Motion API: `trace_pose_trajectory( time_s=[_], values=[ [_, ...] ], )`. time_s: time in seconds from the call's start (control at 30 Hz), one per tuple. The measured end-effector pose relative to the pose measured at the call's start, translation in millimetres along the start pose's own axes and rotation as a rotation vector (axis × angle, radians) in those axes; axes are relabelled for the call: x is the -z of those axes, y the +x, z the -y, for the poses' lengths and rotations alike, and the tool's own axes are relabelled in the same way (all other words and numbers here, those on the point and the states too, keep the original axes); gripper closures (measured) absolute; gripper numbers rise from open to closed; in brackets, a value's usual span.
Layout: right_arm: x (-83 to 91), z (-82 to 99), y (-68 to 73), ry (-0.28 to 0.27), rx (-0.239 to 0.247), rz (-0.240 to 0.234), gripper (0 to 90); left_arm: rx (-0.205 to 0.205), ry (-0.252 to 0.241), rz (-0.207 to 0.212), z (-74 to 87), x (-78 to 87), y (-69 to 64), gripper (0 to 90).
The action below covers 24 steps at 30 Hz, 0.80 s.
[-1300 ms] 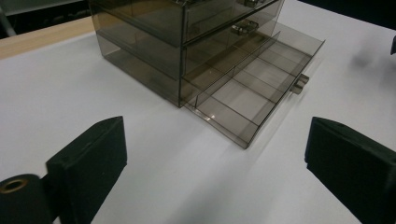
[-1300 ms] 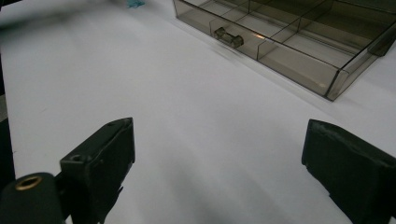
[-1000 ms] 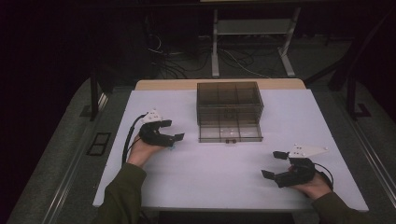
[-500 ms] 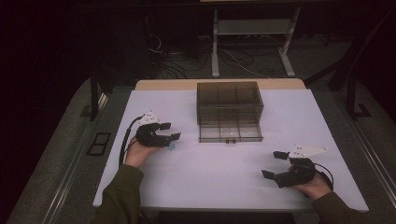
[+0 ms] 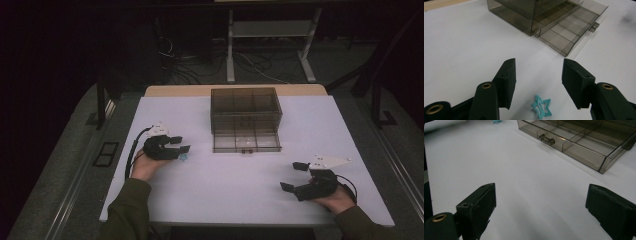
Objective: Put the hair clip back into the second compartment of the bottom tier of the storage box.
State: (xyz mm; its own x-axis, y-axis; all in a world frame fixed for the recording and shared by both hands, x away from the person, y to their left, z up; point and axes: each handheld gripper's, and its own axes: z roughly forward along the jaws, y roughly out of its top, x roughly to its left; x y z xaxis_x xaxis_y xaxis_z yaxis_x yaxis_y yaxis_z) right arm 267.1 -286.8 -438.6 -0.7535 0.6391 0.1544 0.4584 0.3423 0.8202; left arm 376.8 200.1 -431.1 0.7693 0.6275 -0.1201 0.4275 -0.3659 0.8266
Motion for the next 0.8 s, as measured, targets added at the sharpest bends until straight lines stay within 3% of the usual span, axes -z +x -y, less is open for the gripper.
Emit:
trace_pose_trajectory(
  time_s=[0.8],
  values=[
    [0.1, 0.2, 0.3, 0.002, 0.004, 0.005, 8.9, -0.011, 0.116, 0.011, 8.0, -7.3, 1.5, 58.9]
  ],
)
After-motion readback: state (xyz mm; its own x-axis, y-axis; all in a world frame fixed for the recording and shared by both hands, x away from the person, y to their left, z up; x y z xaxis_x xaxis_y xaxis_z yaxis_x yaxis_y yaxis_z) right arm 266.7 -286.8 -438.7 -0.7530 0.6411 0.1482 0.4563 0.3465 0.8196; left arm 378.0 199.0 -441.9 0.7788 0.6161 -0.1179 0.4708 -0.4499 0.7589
